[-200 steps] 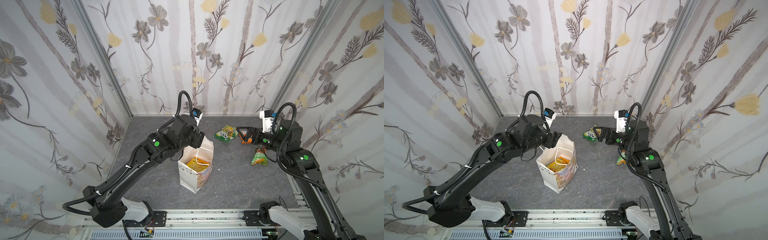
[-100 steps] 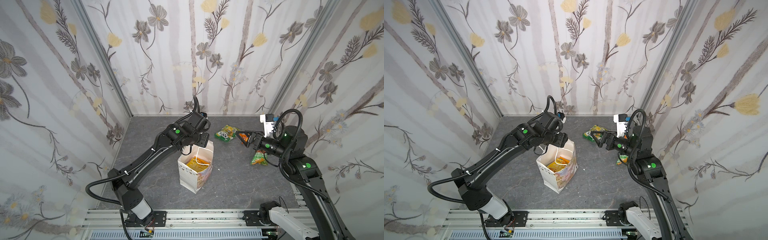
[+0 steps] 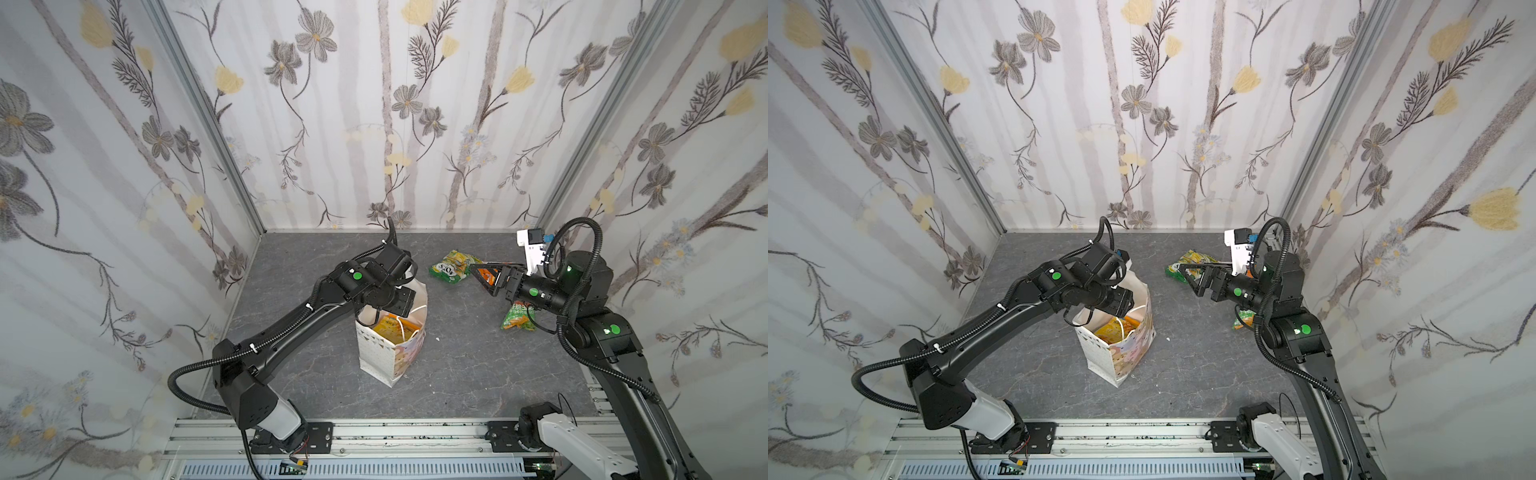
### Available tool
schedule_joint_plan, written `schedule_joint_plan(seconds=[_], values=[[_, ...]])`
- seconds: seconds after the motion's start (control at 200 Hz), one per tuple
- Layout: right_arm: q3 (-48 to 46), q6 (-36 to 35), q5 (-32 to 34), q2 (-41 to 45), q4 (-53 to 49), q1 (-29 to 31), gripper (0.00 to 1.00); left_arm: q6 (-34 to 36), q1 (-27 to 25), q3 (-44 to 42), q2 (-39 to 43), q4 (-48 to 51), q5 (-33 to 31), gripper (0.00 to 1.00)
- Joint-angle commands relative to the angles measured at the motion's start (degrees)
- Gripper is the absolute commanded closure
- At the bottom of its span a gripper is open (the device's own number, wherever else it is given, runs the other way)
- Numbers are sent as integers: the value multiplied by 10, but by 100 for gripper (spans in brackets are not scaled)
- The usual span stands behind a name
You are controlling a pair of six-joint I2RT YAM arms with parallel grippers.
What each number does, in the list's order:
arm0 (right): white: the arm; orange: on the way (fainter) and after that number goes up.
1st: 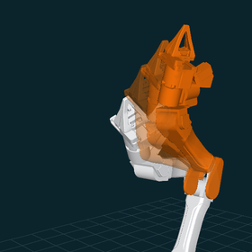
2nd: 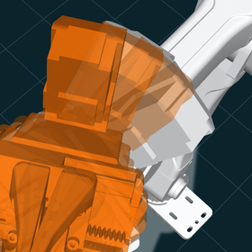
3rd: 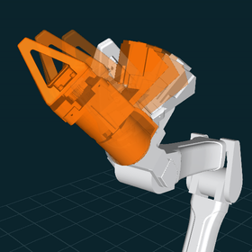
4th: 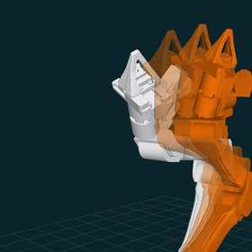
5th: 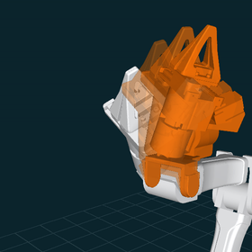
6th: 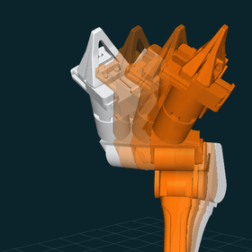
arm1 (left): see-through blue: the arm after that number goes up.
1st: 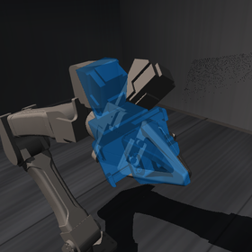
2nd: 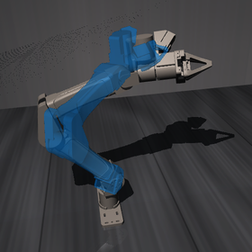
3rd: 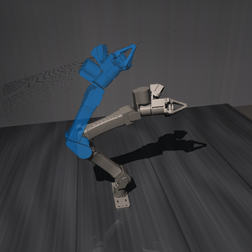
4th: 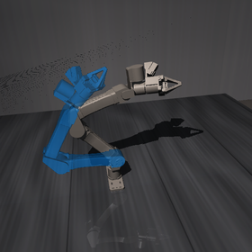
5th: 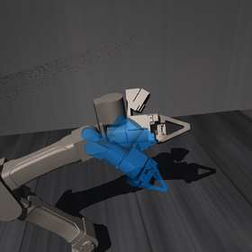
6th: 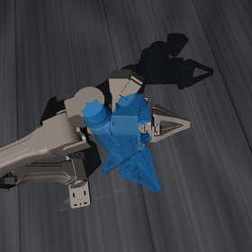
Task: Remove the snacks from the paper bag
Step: 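Lower the left gripper into the bag while the right gripper moves back toward it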
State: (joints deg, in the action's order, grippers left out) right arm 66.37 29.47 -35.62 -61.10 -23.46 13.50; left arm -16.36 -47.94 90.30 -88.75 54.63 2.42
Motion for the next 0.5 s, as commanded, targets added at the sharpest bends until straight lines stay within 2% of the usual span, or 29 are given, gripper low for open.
schedule_joint_plan(seconds=[0.0, 0.495], values=[[1, -6, -6, -5, 1, 0, 1, -11, -3, -12, 2, -12, 10, 34], [3, -6, 5, -10, -9, 1, 1, -18, -9, -66, -9, -32, -23, 34]])
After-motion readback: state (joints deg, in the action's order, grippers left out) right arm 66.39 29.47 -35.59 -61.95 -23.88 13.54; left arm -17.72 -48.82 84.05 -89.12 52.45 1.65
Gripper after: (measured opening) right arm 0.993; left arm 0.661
